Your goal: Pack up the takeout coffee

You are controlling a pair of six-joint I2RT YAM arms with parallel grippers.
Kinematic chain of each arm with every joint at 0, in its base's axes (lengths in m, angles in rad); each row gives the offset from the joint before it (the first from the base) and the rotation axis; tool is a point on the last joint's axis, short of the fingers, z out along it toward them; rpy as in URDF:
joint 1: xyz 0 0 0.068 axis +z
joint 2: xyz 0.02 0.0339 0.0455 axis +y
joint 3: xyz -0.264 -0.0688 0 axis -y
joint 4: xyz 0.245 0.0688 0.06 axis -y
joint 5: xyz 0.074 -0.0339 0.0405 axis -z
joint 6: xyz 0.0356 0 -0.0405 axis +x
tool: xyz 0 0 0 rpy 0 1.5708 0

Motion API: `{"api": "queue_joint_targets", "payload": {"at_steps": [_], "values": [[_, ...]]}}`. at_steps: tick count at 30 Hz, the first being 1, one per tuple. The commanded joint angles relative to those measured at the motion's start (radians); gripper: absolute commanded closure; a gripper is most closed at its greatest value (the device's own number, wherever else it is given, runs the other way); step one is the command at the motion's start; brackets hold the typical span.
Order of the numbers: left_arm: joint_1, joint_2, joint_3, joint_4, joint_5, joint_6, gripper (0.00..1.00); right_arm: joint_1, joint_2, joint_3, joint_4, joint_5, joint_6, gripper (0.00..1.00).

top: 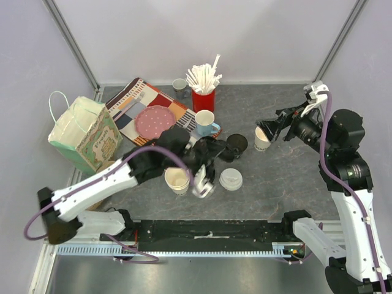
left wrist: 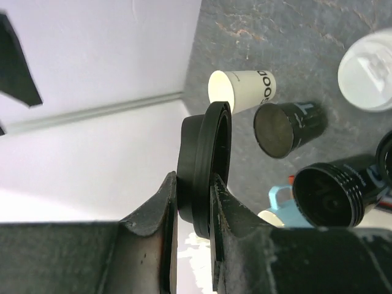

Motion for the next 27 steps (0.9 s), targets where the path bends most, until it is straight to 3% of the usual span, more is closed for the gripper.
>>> {"api": "queue_joint_targets", "payload": {"at_steps": [1, 6, 11, 15, 20, 23, 27], "values": [[0.002, -0.228, -0.415, 0.505, 0.097, 0.598, 0.98, 0.0, -0.021, 0.059, -0.037, -0.124, -0.026, 0.11], [-0.001, -0.311, -0.595, 0.633, 0.188, 0.788, 0.98, 0.014, -0.007, 0.056, -0.125, -0.271, -0.049, 0.2], [-0.001, -0.328, -0.721, 0.821, 0.217, 0.868, 0.98, 0.031, 0.056, 0.051, -0.25, -0.161, -0.028, 0.35], [-0.001, -0.334, -0.787, 0.952, 0.295, 0.893, 0.98, 0.088, 0.067, 0.044, -0.227, -0.247, -0.086, 0.36], [-0.001, -0.342, -0.842, 1.038, 0.323, 0.89, 0.98, 0.138, 0.059, -0.021, -0.185, -0.24, -0.123, 0.39], [-0.001, -0.343, -0.853, 1.106, 0.295, 0.78, 0.98, 0.205, 0.087, -0.031, -0.231, -0.351, -0.233, 0.4], [-0.001, -0.403, -0.79, 0.961, 0.272, 0.559, 0.98, 0.276, -0.066, -0.143, -0.098, -0.409, -0.504, 0.31]]}}
